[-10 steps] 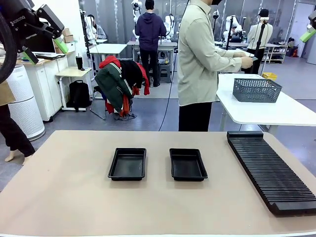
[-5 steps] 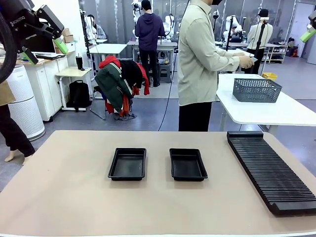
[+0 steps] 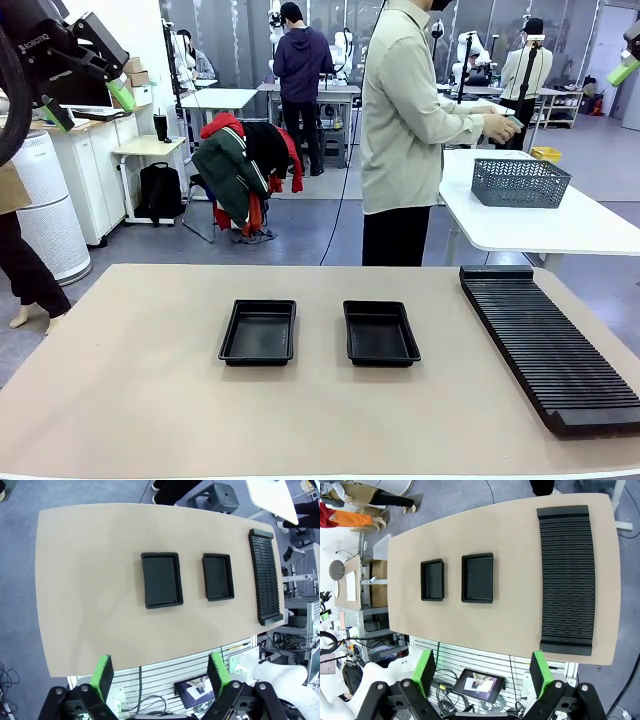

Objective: Inspect and transfer BCBs to ESD trays.
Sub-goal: Pick up the Blank PCB from the PCB Rack and place it in the left ESD tray.

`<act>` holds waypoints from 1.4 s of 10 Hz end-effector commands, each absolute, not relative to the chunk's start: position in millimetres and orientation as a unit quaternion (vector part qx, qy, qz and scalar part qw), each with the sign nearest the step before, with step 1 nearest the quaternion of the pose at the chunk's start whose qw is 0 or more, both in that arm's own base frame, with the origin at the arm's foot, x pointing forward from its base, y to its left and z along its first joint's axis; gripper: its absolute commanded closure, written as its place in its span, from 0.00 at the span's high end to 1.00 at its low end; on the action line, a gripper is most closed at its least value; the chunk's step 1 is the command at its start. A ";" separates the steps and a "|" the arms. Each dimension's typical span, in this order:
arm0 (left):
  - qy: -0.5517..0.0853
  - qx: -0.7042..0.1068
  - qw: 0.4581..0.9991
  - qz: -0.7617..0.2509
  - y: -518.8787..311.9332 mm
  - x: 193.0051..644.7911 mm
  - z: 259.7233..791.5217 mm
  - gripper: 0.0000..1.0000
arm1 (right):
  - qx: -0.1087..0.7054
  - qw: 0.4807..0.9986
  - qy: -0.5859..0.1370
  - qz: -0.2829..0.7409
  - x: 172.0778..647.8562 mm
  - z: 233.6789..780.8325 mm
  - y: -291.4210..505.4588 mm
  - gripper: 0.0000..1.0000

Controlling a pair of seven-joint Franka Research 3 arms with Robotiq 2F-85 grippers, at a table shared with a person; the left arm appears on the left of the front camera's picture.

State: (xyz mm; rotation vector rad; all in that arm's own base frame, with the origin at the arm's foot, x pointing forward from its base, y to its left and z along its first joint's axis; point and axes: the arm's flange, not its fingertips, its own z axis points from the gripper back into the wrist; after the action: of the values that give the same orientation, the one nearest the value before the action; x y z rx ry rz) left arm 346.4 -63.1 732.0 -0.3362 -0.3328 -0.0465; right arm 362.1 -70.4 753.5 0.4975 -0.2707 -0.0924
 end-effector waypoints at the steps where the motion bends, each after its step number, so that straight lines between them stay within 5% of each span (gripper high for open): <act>1: -0.166 -0.171 0.971 -0.023 -63.9 345.8 731.4 1.00 | 0.245 0.959 -0.133 -0.045 361.7 753.5 -70.7 1.00; 14: -0.166 -0.171 0.971 -0.023 -63.9 345.8 731.4 1.00 | 0.245 0.959 -0.133 -0.045 361.7 753.5 -70.7 1.00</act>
State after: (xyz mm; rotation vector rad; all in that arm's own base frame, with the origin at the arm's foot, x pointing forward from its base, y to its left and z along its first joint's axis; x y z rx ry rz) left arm 346.4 -63.2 732.0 -0.3366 -0.3329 -0.0466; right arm 362.1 -70.4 753.5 0.4975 -0.2707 -0.0923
